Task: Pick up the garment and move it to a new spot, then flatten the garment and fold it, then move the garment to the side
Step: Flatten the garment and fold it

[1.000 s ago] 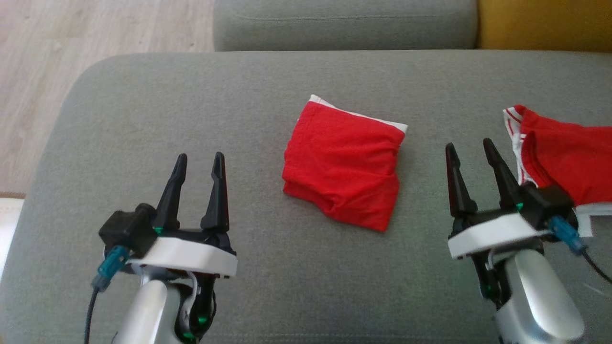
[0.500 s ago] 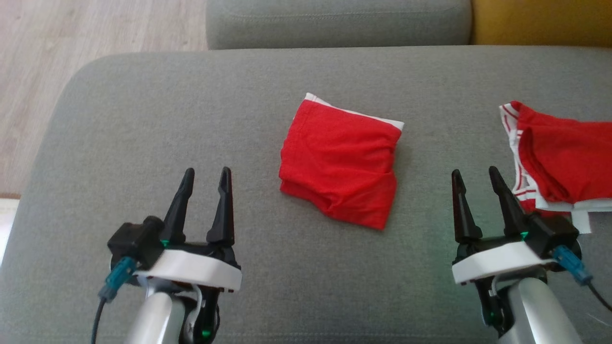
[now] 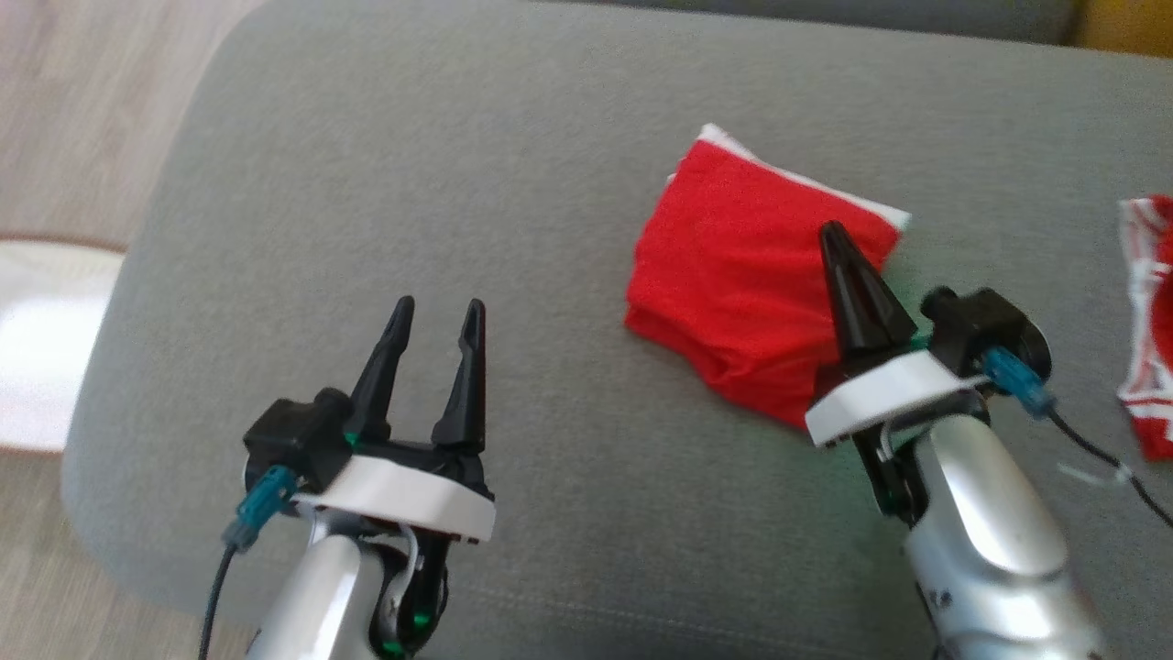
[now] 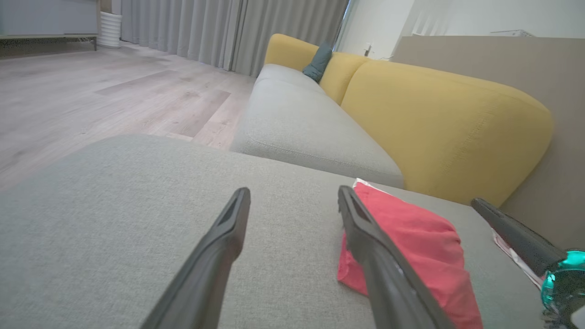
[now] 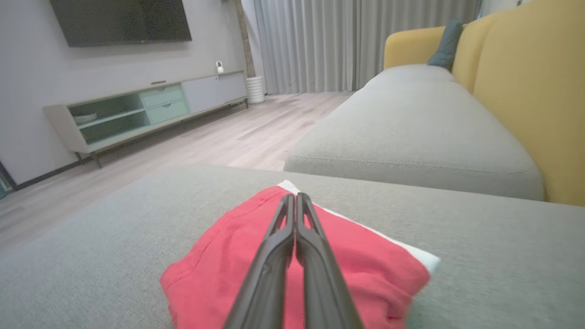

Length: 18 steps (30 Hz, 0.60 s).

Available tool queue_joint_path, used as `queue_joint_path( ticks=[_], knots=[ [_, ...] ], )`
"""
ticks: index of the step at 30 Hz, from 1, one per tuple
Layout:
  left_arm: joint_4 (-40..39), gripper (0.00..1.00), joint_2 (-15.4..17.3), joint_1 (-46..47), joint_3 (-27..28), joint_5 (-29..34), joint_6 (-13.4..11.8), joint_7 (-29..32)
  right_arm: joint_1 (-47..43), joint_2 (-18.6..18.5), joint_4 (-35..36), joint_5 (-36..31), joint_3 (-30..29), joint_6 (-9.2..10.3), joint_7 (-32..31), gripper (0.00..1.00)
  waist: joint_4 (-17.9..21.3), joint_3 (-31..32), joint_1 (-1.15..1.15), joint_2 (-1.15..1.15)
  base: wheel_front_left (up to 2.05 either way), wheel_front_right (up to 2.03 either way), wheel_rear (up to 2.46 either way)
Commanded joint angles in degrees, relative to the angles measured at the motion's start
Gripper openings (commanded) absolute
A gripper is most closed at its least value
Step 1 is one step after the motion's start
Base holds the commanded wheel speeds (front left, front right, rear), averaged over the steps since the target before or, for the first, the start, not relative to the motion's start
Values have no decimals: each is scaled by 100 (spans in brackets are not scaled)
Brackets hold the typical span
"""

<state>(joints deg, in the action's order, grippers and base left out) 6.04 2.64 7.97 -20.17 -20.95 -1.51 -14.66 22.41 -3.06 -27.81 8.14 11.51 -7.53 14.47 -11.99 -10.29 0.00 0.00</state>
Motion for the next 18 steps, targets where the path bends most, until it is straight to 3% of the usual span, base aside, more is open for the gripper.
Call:
queue_joint_path(
  ticks=[1,10,18],
  knots=[
    [-145,100,23,268,121,-51,-12,-34,249,18,63,-60,162,4,51,0,-284,-249,0,0,0,0,0],
    [-164,100,23,426,-114,-193,-97,-34,1167,18,-1400,-688,-232,4,52,0,-842,-655,0,0,0,0,0],
    [-179,100,23,489,-166,-245,-162,-34,1518,18,-2366,-1203,-685,4,52,0,-948,-799,0,0,0,0,0]
  ],
)
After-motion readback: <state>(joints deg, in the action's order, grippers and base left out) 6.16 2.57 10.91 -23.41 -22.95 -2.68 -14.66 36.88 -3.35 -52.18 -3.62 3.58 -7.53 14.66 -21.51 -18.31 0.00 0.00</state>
